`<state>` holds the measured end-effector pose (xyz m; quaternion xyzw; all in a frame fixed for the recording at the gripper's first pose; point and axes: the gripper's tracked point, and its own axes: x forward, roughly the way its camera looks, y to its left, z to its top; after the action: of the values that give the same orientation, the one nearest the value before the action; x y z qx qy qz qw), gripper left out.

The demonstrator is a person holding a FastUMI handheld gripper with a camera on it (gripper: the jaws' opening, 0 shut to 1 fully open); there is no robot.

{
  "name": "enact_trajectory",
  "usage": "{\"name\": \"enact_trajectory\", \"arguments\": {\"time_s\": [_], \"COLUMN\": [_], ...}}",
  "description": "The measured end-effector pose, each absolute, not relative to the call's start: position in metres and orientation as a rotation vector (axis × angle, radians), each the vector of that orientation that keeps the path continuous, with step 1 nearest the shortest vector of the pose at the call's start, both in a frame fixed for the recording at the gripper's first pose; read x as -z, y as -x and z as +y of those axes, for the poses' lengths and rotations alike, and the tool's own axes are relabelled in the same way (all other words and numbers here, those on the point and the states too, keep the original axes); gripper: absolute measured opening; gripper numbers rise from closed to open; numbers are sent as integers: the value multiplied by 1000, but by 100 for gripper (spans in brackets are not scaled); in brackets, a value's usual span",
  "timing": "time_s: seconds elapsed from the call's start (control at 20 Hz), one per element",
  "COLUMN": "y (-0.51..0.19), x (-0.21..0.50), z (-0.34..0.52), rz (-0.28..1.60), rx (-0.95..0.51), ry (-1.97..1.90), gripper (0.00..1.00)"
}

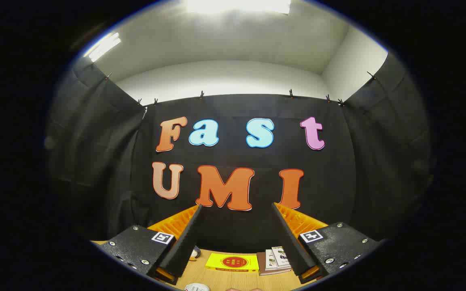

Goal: Open the storage box then place both shoes into the box .Put the left shoe in first, then the right shoe, with the right side of both shoes facing outward in a uniform manner.

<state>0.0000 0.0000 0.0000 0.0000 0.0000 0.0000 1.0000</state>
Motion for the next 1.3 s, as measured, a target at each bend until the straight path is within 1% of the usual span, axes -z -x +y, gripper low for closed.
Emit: {"name": "enact_trajectory", "arguments": {"time_s": [0.95,1.3], "y": [2,2], "x": [2,11], "z": [0,5], "rz": [10,41], "rx": [-1,-15], "ry": [-7,-35], "gripper": [97,97]}}
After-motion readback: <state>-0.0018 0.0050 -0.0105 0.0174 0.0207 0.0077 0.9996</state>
